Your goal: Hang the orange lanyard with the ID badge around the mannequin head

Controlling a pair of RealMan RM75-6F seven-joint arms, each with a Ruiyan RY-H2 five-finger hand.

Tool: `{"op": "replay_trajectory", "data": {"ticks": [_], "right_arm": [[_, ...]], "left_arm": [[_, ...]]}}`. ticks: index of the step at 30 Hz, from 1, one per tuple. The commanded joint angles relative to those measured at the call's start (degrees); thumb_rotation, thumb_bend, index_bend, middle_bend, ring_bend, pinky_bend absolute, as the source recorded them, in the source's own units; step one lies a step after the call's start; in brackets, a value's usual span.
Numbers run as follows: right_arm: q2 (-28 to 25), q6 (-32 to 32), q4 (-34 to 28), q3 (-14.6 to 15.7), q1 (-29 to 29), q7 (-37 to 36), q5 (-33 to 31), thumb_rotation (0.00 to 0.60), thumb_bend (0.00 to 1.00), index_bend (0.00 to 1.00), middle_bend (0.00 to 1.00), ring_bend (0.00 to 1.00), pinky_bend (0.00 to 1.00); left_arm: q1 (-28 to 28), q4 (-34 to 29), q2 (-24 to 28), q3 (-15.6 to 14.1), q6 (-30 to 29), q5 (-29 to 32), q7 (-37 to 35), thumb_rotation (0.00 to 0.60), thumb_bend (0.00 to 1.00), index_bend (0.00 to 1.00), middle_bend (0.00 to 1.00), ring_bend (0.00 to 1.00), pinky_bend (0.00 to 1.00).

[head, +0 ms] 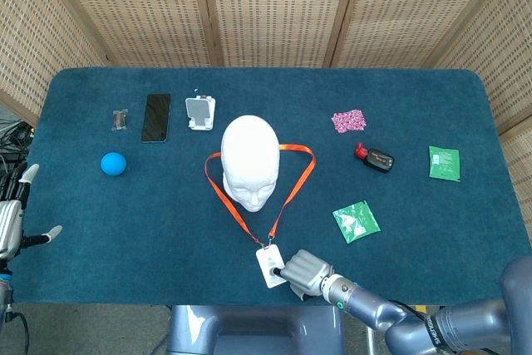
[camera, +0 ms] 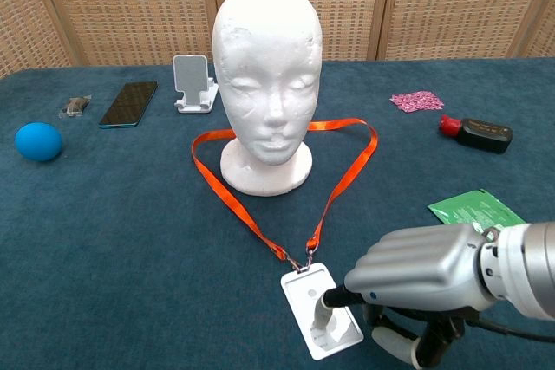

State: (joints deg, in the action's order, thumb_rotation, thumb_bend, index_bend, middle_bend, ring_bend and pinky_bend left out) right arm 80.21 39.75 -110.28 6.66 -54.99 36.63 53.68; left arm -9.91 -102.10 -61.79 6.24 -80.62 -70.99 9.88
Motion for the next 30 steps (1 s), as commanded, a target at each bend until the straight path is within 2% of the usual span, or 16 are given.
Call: {"op": "replay_trajectory", "data": {"ticks": [1, 8, 13, 19, 25, 26, 28, 29, 30], "right_arm": [[-0.10, 0.68, -1.45, 0.75, -0.53, 0.82, 0.81, 0.600, 0.86, 0.22, 0.76, 0.78, 0.96], [-1.26, 3.41, -3.07, 0.39, -0.11, -0.11, 4.31, 0.600, 0.86, 0.23, 0.76, 0.78, 0.96], [-5.77, 9.71, -2.49, -0.56, 3.58, -4.68, 14.74, 0.600, 0.86, 0.23, 0.76, 0.78, 0.96], [-11.84, 18.85, 3.72, 2.22, 10.26, -14.30, 29.49, 0.600, 0.87, 0.24, 0.76, 0.78, 0.96], [-14.89, 31.31, 15.27, 4.82, 18.69, -24.52, 38.03, 0.600, 0.86, 0.24, 0.75, 0.76, 0.95], [-14.69, 35.03, 18.30, 4.61, 21.14, -26.24, 38.46, 0.600, 0.82, 0.24, 0.74, 0.74, 0.93], [-13.80, 39.85, 22.13, 3.99, 24.53, -27.62, 38.50, 0.600, 0.64, 0.23, 0.66, 0.65, 0.82], [-13.36, 42.00, 23.67, 3.56, 26.63, -27.78, 37.60, 0.600, 0.43, 0.20, 0.55, 0.53, 0.67], [-13.18, 43.03, 24.11, 3.30, 28.03, -27.64, 36.68, 0.600, 0.21, 0.14, 0.38, 0.34, 0.46]], "left_arm": [[0.03, 0.03, 0.05, 0.03, 0.05, -0.06, -0.07, 0.600, 0.00, 0.00, 0.00, 0.00, 0.00], [0.15, 0.01, 0.10, 0.14, 0.08, -0.11, -0.13, 0.600, 0.00, 0.00, 0.00, 0.00, 0.00], [0.20, 0.00, 0.04, 0.14, 0.09, -0.24, 0.02, 0.600, 0.00, 0.00, 0.00, 0.00, 0.00], [0.37, 0.22, -0.32, -0.21, -0.22, -1.35, 0.14, 0.600, 0.00, 0.00, 0.00, 0.00, 0.00], [1.08, 0.49, -0.75, -0.90, -1.42, -3.33, -0.26, 0.600, 0.00, 0.00, 0.00, 0.00, 0.00], [1.30, 0.59, -0.86, -1.11, -1.77, -3.87, -0.34, 0.600, 0.00, 0.00, 0.00, 0.00, 0.00], [1.59, 0.81, -1.04, -1.36, -2.30, -4.62, -0.47, 0.600, 0.00, 0.00, 0.00, 0.00, 0.00], [1.83, 1.00, -1.18, -1.53, -2.76, -5.20, -0.55, 0.600, 0.00, 0.00, 0.00, 0.00, 0.00], [2.00, 1.20, -1.32, -1.65, -3.11, -5.65, -0.63, 0.600, 0.00, 0.00, 0.00, 0.00, 0.00]]}}
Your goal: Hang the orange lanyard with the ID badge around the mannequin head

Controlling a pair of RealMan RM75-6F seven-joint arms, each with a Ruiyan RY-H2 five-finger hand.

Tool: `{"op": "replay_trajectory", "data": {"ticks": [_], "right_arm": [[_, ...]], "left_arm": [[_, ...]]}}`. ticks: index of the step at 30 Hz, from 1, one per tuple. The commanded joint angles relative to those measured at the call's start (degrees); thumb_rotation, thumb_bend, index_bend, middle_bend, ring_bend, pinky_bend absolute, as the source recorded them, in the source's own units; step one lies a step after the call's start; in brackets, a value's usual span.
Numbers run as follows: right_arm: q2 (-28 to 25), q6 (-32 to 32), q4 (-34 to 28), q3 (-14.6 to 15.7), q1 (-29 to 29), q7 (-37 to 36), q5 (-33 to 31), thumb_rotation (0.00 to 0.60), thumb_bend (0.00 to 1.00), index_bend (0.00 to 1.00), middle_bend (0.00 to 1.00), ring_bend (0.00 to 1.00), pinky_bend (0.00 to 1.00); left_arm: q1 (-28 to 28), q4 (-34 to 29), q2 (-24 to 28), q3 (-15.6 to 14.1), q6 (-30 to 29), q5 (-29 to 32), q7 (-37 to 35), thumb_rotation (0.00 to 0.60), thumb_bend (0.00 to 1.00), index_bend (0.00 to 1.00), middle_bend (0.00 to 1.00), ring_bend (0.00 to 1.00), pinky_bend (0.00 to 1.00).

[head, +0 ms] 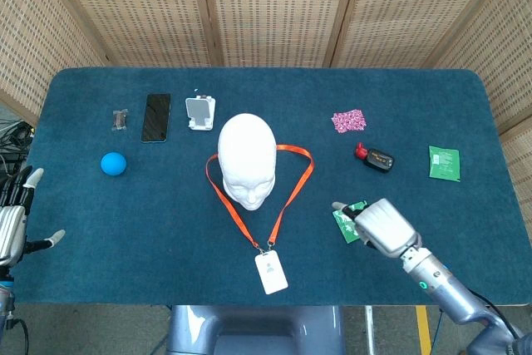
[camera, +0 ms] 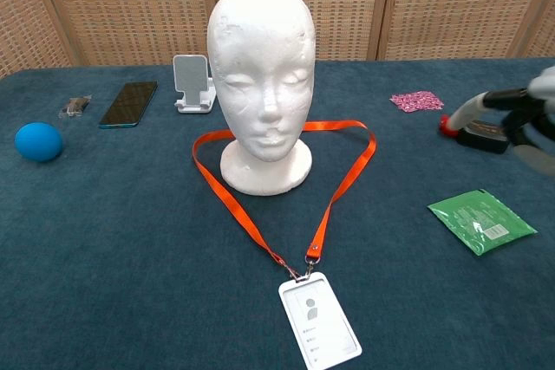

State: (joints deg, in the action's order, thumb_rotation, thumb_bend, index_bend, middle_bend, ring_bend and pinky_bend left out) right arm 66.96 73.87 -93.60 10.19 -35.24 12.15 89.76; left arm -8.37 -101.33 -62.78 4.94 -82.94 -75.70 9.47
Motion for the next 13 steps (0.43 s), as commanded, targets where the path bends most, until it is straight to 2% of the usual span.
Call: {"op": "replay_trajectory", "data": {"ticks": [1, 2, 3, 7, 13], "right_arm": [[0.09, 9.28, 7.40, -0.35, 9.07, -3.19, -0.02, 0.600, 0.10, 0.10, 0.26, 0.22, 0.31], [-0.31, 9.70, 6.49, -0.38, 10.60, -3.63, -1.39, 0.600, 0.01, 0.04, 0.11, 0.07, 0.12], [-0.92, 10.33, 4.96, -0.49, 12.08, -4.17, -2.94, 0.600, 0.00, 0.01, 0.02, 0.00, 0.02], [-2.09, 14.02, 1.34, -1.36, 16.24, -4.42, -4.71, 0.600, 0.00, 0.00, 0.00, 0.00, 0.00], [-2.49, 16.21, 0.72, -2.80, 19.38, -5.41, -4.67, 0.600, 0.00, 0.00, 0.00, 0.00, 0.00]], "left_arm": [[0.57, 0.57, -0.42, -0.43, -1.02, -1.22, -0.28, 0.600, 0.00, 0.00, 0.00, 0.00, 0.00], [0.83, 0.94, -0.62, -0.61, -1.55, -1.88, -0.42, 0.600, 0.00, 0.00, 0.00, 0.00, 0.00], [1.05, 1.31, -0.81, -0.76, -2.02, -2.40, -0.53, 0.600, 0.00, 0.00, 0.00, 0.00, 0.00], [2.13, 2.67, -1.32, -1.09, -3.66, -3.52, -1.80, 0.600, 0.00, 0.00, 0.00, 0.00, 0.00], [3.30, 4.16, -1.31, -1.25, -4.87, -4.13, -3.82, 0.600, 0.00, 0.00, 0.00, 0.00, 0.00]]}}
